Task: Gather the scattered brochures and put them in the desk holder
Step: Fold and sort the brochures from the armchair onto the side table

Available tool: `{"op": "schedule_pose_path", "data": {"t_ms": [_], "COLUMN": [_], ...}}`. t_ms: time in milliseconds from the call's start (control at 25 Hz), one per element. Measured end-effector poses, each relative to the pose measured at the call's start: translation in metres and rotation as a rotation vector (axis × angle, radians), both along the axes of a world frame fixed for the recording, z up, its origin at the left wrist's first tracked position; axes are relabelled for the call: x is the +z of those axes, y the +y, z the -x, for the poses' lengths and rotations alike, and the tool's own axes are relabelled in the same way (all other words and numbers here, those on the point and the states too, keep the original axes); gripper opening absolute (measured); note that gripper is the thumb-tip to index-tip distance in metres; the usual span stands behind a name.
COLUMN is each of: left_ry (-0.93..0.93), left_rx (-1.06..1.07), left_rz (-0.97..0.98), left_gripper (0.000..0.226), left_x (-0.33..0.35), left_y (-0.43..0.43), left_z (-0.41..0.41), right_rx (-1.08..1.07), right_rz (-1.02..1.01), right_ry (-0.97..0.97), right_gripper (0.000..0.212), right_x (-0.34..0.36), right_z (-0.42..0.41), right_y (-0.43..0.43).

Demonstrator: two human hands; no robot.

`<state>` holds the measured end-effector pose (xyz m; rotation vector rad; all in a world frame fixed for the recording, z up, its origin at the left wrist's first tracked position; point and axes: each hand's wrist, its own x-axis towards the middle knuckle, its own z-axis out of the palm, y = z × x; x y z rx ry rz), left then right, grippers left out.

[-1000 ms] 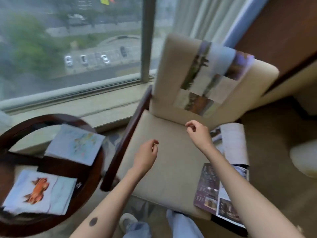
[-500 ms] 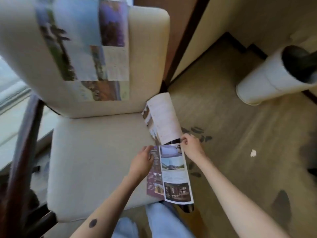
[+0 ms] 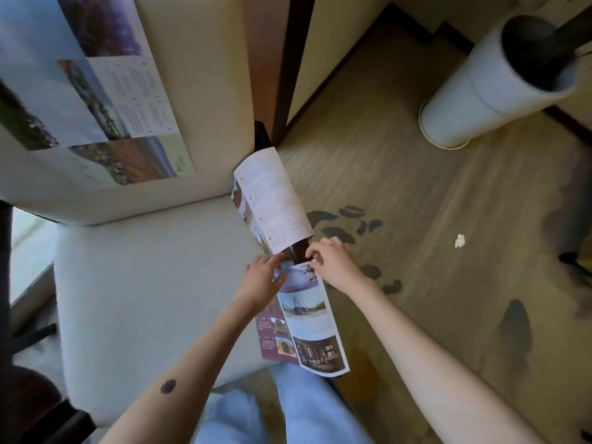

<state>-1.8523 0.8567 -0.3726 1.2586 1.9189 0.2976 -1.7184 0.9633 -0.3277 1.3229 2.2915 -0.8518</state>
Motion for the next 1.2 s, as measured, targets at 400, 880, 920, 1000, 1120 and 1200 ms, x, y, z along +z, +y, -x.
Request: {"op": "schedule_pose_path", "data": {"t_ms": [400,880,920,1000,1120,1200], "left_ry": [-0.223,-0.394,-0.371,-0.3,-0.096,0.044], "left_rx": [0.02,0.85,0.872,0.886,0.831,0.839], "left_rz": [-0.119,-0.433,-0.429,-0.398,-0.362,-0.39], "left_gripper": [0.013,0.028,0.034,0.054,0.073,0.063], "left_x": [0.036,0.104,0.107,0.111,0.111,0.111], "left_y": [-0.013,-0.139,-0.16,-0.194,-0.236,-0.254], "left_z": [0.024,0.12,0.123,0.126,0.131,0.138], "right_rx": [0.157,0.074,0.056,0.038,0.034,0.039], "right_rz": [0.228,0.363,0.345,0.33,0.352,0.355], "right_ry": [0.041,0.477,0.496,0.516,0.515,0.506], "right_gripper": [0.008,0.009,0.008,0.008,0.012,0.012], "right_x": [0.029,0.115,0.116,0.116,0.116,0.115], "right_z": [0.02,0.196,0.212,0.24,0.273,0.286], "right_y": [-0.003,-0.062,-0.077,-0.106,-0.148,-0.17]}}
